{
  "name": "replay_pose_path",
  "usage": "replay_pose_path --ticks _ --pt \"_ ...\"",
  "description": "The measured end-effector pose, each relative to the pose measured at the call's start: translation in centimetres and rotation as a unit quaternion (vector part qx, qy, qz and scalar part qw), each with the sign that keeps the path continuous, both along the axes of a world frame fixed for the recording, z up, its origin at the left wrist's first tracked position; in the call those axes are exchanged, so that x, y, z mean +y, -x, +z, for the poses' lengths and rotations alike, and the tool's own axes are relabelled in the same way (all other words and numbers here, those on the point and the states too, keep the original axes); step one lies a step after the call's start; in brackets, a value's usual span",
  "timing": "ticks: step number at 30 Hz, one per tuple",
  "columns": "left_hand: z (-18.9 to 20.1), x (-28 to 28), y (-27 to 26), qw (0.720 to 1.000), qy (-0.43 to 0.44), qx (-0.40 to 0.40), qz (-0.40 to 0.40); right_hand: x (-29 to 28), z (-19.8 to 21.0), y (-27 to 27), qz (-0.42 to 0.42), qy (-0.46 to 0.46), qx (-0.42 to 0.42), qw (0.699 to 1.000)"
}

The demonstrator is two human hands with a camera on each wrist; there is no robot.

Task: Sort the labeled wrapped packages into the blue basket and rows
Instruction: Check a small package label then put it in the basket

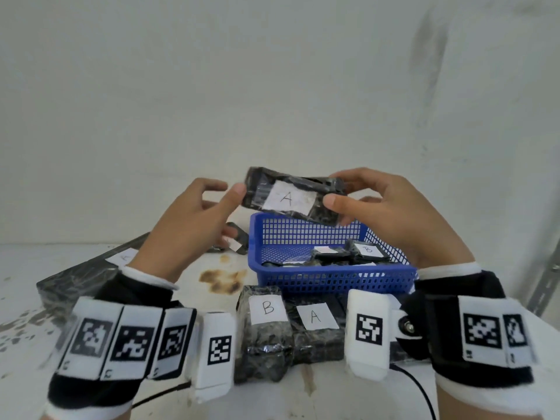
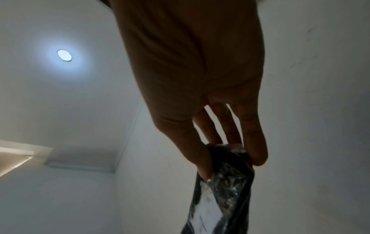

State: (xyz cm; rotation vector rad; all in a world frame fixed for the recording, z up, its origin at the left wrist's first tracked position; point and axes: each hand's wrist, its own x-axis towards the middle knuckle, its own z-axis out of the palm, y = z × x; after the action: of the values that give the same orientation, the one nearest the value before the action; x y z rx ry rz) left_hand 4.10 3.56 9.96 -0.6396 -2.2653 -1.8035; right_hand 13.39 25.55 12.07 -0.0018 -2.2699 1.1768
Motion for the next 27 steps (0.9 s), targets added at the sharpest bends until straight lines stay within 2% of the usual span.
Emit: replay_pose_path --ticks 3,6,9,13,16,27 --pt "-1.1 -0.7 2.3 0.994 0.093 -0.005 0.058 1.7 -0.7 1.8 -0.039 0.014 -0.042 0.998" --pt "-2.1 -0.6 5.2 0.979 0.185 -0.044 0.073 3.2 -1.2 5.0 -0.060 0.001 -0.115 0.991" --pt "-3.0 0.8 7.6 0.959 0.271 -0.069 0.044 4.2 -1.6 8.4 -0.080 -0.079 -0.186 0.976" --pt "-4.3 2.7 9.8 0.938 0.337 -0.076 -0.017 4.5 -2.4 12.6 -0.071 -0.170 -0.271 0.945" --pt "-5.1 3.9 10.5 0.928 0.359 -0.071 -0.064 4.8 -3.3 15.3 -0.051 -0.221 -0.324 0.919" --pt "-6.4 4.5 10.7 0.938 0.327 -0.068 -0.099 6.8 -4.2 18.5 0.006 -0.266 -0.392 0.881"
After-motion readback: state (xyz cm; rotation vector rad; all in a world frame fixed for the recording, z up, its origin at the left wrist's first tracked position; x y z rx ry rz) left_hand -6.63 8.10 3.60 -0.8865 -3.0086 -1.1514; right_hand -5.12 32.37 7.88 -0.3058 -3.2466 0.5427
